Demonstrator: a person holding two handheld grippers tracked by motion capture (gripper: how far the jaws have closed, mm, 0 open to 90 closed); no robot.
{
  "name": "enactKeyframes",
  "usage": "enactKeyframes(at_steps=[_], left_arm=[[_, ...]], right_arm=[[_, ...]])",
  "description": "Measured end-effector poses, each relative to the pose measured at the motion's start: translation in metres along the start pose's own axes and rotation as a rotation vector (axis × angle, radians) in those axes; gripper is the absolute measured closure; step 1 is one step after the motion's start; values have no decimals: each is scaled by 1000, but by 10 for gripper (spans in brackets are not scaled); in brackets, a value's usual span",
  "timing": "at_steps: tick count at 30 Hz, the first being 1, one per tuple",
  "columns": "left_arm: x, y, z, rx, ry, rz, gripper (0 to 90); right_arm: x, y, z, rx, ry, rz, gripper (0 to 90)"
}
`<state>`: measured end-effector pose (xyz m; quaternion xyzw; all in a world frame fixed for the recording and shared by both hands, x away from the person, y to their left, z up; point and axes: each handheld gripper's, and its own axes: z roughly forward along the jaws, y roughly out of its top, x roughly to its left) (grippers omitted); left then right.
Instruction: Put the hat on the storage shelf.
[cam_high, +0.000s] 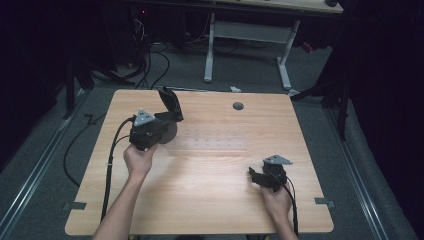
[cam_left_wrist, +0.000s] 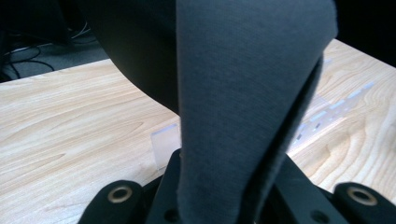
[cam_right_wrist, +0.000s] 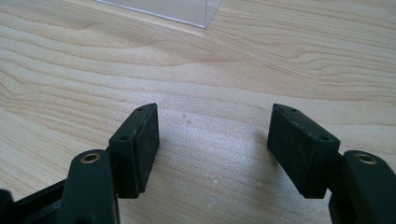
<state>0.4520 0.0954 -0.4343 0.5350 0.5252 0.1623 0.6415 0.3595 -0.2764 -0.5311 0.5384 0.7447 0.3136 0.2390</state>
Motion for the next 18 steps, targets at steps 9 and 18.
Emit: enactKeyframes(at_steps=[9,18], left_arm=[[-5,-2,5,-6,17,9,851],[-7,-1,7,-5,38,-4,850]], right_arm=[[0,0,0,0,0,-1,344],[0,0,0,0,0,0,343]])
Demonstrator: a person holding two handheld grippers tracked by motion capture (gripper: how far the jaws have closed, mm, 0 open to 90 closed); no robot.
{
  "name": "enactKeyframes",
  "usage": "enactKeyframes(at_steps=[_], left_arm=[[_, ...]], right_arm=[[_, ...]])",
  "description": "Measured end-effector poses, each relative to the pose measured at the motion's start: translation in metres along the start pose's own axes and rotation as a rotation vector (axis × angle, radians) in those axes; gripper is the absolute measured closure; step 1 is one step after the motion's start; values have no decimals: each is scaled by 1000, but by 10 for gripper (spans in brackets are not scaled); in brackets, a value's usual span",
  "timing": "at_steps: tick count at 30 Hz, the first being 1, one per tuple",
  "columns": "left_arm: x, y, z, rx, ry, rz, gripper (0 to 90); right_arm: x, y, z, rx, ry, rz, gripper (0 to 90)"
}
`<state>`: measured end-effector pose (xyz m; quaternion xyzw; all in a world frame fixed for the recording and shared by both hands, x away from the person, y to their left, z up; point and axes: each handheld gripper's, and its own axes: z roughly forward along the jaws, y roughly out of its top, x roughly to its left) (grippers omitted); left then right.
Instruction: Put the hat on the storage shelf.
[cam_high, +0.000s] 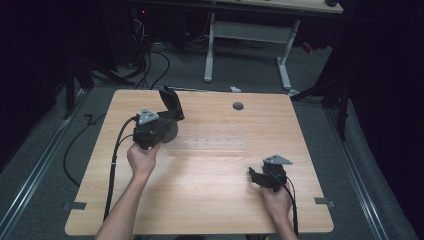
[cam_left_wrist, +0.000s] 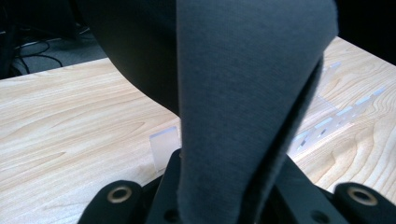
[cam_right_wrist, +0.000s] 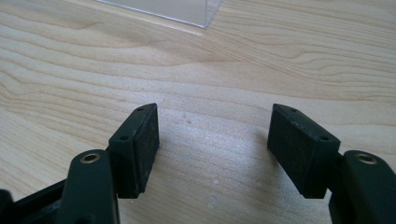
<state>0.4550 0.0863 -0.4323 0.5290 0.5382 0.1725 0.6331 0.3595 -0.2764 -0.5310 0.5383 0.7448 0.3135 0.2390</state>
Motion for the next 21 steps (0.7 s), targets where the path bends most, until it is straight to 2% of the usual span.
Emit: enactKeyframes(at_steps=[8,13,21], left_arm=[[-3,0,0,2,37,17,852],[-2,-2,3,4,39,8,852],[-2,-13,10,25,44,12,850]], right_arm=[[0,0,0,0,0,0,343],[0,0,0,-1,0,1,343],[0,0,0,1,0,4,343]])
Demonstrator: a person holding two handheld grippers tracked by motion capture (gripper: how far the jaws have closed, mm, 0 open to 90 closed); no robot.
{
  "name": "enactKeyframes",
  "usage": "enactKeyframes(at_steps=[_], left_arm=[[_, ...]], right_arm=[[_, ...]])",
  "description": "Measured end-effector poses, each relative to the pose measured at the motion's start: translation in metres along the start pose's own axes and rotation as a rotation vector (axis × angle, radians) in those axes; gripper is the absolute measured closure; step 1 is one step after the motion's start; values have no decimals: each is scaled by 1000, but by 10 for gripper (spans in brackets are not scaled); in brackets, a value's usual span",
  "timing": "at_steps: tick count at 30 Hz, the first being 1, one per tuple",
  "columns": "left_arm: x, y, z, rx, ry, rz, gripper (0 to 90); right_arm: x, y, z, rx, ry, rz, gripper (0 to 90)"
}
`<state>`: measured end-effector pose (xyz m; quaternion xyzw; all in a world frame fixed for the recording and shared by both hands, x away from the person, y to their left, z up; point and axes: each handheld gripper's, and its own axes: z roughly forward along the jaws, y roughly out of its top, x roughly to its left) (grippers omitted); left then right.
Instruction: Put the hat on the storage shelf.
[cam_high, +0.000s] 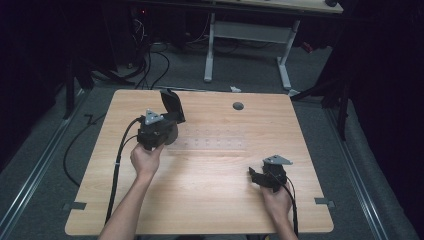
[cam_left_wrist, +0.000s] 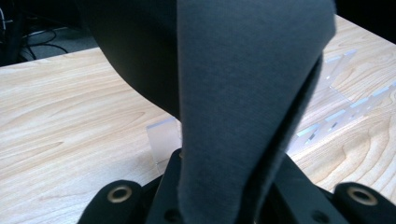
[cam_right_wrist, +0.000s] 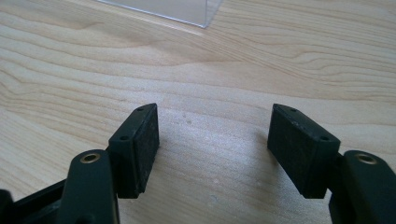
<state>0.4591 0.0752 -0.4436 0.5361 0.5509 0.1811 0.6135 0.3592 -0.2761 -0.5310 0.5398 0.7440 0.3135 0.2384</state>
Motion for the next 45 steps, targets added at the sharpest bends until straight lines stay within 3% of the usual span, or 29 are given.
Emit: enactKeyframes(at_steps=[8,16,21,22,23,25,28,45], left_arm=[[11,-12,0,22,-9,-25,844],[13,-14,-6,42,-27,-28,813],[16,-12,-11,50,-35,-49,701],[16,-11,-12,51,-36,-51,615],[16,-10,-13,48,-36,-57,615],[18,-6,-18,40,-42,-75,526],[19,-4,-24,31,-46,-78,480],[25,2,-58,-6,-78,-67,443]], right_arm=[[0,0,0,-1,1,-1,343],[0,0,0,-1,1,-1,343],[0,0,0,-1,1,-1,343],[0,0,0,0,0,0,343],[0,0,0,0,0,0,343],[0,0,0,-1,1,-1,343],[0,0,0,-1,1,-1,343],[0,0,0,-1,1,-1,343]])
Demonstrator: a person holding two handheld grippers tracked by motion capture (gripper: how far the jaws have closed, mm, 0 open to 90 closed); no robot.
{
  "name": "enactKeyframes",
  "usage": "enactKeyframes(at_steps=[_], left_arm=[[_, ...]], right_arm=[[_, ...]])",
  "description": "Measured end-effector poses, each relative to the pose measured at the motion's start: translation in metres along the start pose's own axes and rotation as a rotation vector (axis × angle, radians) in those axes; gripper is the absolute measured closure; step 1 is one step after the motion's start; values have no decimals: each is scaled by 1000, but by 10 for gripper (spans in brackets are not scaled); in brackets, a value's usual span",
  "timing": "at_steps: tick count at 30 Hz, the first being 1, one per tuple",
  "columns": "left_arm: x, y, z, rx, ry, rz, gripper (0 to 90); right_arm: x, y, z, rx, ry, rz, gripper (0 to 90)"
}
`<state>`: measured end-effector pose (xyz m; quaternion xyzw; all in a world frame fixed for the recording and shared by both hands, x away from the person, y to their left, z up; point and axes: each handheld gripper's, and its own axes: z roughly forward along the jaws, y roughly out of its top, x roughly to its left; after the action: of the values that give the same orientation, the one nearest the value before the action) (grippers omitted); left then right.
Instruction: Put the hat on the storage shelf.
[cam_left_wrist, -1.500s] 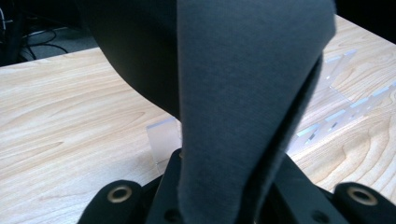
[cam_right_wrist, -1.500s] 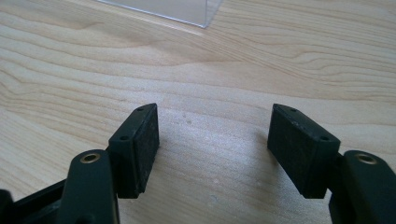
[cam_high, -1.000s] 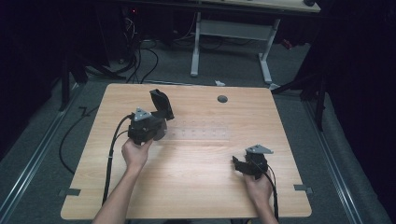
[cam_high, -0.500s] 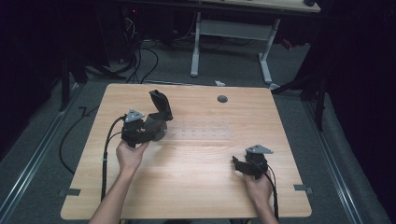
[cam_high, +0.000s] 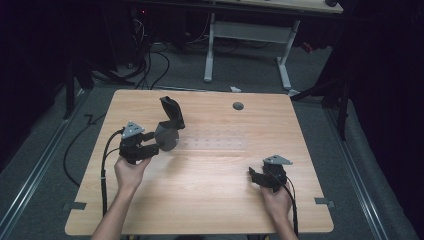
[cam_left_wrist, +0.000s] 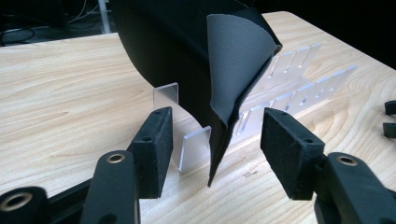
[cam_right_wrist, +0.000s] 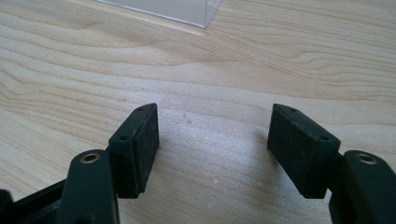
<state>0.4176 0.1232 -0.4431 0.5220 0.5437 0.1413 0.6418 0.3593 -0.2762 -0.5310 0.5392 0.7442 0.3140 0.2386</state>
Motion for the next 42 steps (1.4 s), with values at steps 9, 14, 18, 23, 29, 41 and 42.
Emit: enactKeyframes(at_steps=[9,14,18,23,29,41,42], left_arm=[[2,2,-17,-11,-7,-7,438],[4,2,-23,-12,-5,-19,437],[6,-1,-28,-4,2,-21,434],[8,-4,-32,0,3,-22,430],[11,-10,-38,14,8,-29,421],[19,-31,-42,53,24,-39,413],[19,-31,-42,53,24,-39,412]], right_arm=[[0,0,0,0,0,0,343],[0,0,0,0,0,0,343],[0,0,0,0,0,0,343],[0,0,0,0,0,0,343],[0,0,0,0,0,0,343],[0,0,0,0,0,0,343],[0,0,0,0,0,0,343]])
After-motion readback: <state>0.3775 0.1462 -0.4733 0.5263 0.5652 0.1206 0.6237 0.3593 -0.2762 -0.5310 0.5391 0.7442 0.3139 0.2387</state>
